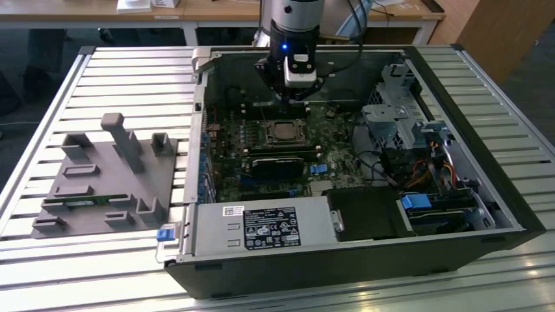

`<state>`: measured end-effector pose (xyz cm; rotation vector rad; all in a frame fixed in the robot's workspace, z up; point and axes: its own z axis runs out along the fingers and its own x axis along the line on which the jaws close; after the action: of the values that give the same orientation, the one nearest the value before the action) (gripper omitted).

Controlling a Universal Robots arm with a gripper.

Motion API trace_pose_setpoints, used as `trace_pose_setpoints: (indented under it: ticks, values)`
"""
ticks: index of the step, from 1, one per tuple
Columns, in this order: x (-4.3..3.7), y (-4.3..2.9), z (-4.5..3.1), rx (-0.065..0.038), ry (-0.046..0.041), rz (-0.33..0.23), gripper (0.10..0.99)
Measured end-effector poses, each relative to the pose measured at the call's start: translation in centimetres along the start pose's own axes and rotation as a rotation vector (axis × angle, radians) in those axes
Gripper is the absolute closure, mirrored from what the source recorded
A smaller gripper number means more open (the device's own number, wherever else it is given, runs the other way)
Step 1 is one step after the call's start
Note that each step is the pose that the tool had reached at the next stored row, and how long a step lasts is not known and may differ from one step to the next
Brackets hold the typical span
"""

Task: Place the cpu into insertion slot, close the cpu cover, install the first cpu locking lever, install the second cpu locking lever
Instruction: 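Install the first cpu locking lever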

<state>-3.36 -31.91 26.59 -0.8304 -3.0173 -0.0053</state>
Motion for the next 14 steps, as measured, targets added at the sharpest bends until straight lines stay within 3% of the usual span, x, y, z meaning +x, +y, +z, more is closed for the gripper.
trace_pose_setpoints:
  ticks: [14]
  values:
    - [0.00, 0.00, 0.00, 0.000, -0.0034, -0.165, 0.980]
